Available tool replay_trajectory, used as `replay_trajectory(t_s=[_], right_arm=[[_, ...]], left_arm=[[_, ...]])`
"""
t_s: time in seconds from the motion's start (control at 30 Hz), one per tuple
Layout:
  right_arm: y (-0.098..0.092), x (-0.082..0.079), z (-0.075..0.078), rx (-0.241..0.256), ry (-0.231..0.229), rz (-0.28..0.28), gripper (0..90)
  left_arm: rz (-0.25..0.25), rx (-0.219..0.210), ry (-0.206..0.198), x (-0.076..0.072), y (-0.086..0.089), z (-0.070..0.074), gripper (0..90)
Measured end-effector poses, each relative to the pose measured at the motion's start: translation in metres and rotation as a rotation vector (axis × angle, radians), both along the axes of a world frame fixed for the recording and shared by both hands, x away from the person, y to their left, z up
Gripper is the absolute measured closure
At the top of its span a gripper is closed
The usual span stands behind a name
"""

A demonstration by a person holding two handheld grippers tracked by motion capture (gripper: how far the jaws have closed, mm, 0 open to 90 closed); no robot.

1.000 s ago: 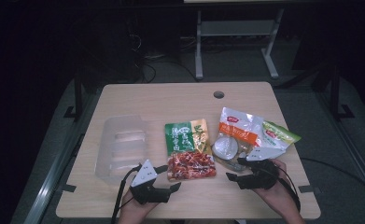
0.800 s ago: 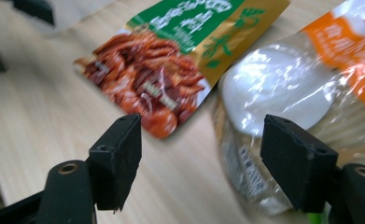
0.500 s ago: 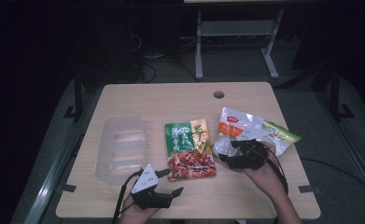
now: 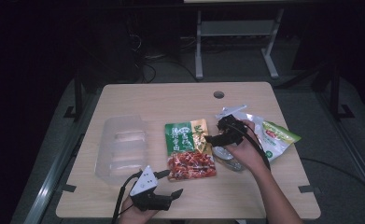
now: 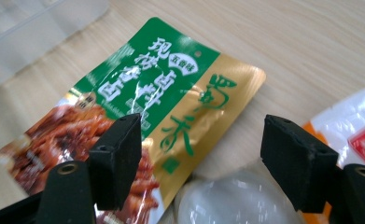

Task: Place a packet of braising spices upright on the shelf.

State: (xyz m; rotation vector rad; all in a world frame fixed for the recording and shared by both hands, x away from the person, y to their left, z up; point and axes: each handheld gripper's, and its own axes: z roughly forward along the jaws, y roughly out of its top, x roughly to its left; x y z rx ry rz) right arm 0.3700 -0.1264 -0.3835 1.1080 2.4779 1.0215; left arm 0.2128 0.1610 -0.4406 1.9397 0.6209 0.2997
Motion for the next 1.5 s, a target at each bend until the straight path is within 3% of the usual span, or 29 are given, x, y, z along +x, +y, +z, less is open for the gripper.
replay_trajectory(t_s=[0.23, 0.37, 0.5, 0.77, 1.27, 1.5], right_arm=[[0.018, 0.03, -0.007, -0.026, 0.038, -0.016, 27.8], [0.023, 0.039, -0.011, -0.033, 0.054, -0.024, 27.8], [0.03, 0.05, -0.024, -0.034, 0.09, -0.057, 28.1], [0.038, 0.061, -0.043, -0.092, 0.129, -0.086, 28.4], [0.041, 0.072, -0.059, -0.098, 0.232, -0.132, 32.3], [0.045, 0.072, -0.061, -0.099, 0.252, -0.134, 39.2]], left_arm=[[-0.001, -0.009, 0.005, 0.0, 0.0, 0.0, 23.0], [-0.004, -0.008, 0.003, 0.0, 0.0, 0.0, 22.5], [-0.003, -0.015, 0.002, 0.0, 0.0, 0.0, 20.8], [-0.004, -0.016, 0.0, 0.0, 0.001, 0.001, 20.7], [-0.009, -0.016, -0.002, -0.001, 0.001, 0.002, 20.3], [-0.011, -0.019, -0.001, -0.001, 0.0, 0.002, 20.4]])
